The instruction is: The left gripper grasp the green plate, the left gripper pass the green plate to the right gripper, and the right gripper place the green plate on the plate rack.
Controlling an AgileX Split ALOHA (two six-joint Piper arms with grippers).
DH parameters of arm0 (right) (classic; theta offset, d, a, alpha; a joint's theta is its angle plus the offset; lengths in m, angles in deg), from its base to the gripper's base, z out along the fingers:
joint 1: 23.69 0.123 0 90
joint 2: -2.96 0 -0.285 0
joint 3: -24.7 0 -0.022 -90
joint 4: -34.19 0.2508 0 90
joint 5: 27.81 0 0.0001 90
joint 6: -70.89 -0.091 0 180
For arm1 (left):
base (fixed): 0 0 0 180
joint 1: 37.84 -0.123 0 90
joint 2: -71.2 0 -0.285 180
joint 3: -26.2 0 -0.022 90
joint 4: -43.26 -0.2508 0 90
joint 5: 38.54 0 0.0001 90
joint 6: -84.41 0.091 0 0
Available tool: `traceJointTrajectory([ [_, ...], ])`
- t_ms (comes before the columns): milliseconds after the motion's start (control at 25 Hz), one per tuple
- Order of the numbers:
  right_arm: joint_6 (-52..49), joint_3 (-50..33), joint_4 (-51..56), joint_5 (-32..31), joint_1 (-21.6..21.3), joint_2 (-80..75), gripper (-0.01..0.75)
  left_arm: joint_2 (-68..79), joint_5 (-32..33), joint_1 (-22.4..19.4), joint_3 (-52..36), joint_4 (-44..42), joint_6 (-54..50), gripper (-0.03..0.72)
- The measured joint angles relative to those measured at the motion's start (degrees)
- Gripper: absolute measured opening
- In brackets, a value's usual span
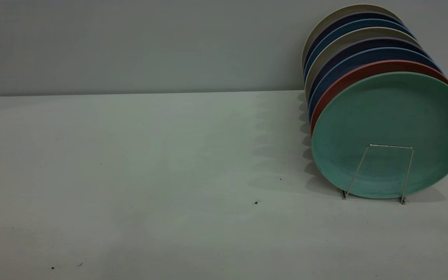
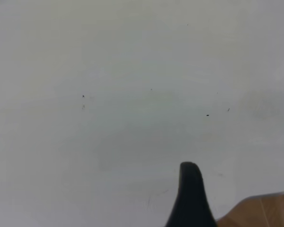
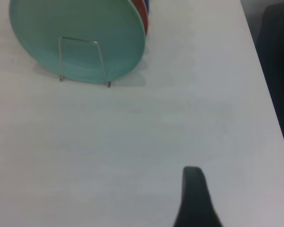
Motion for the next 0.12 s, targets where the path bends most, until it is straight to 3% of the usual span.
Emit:
traceJointTrajectory([
  [120,0.0,0.0,0.0,0.0,0.0,0.0,0.527,0.0,0.0,0.0,0.0,0.0,0.0,0.589],
])
